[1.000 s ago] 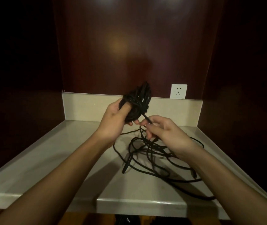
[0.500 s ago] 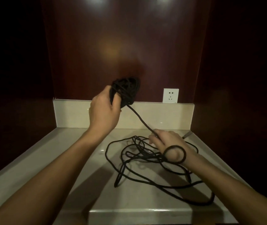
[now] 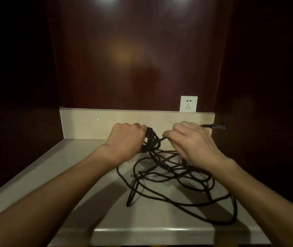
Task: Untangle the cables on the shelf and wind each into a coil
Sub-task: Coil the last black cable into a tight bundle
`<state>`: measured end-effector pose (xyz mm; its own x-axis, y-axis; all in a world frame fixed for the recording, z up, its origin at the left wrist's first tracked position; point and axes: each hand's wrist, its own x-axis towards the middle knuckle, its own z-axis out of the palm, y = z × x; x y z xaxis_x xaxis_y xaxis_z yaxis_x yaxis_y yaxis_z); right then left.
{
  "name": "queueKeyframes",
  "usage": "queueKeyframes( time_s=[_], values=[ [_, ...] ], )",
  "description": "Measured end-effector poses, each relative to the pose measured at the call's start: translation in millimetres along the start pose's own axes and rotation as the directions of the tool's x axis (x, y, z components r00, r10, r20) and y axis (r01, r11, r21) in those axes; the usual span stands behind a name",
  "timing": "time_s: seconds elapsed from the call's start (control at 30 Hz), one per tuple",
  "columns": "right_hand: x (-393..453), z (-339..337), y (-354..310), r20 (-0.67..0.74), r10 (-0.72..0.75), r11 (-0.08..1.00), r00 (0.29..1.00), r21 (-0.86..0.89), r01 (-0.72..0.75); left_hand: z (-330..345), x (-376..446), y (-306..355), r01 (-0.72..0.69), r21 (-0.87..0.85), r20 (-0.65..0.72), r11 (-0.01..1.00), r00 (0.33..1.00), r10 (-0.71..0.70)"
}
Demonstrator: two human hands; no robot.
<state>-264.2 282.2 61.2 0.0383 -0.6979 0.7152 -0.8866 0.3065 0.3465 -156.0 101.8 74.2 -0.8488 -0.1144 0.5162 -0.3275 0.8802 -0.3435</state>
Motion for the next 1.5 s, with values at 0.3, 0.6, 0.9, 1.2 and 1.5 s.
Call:
queueKeyframes(
  time_s=[0.3,0.6,0.9,1.2,1.5],
  values=[
    [6,-14,19,0.140,0.098,0.944,0.985,0.300,-0.136,-9,-24,-8,-0.014,-0.723,0.233,0.690,0.936,0.264],
    [1,-4,12,0.180,0.129,0.937,0.975,0.299,-0.179,-14,-36,-10,-0.028,-0.894,0.172,0.447,0.900,0.401],
    [11,-8,0,0.243,0.238,0.960,0.940,0.088,-0.266,-2,-44,10,-0.018,-0.971,0.030,0.240,0.980,0.196],
    [13,-19,-4,0.386,0.100,0.985,0.917,0.091,-0.146,-3,-36,-4,-0.044,-0.808,0.019,0.588,0.995,0.100],
    [-23,-15,25,0.549,0.202,0.904,0.811,0.215,-0.370,-7,-5,-31,0.130,-0.389,-0.158,0.912,0.966,-0.205]
  ],
)
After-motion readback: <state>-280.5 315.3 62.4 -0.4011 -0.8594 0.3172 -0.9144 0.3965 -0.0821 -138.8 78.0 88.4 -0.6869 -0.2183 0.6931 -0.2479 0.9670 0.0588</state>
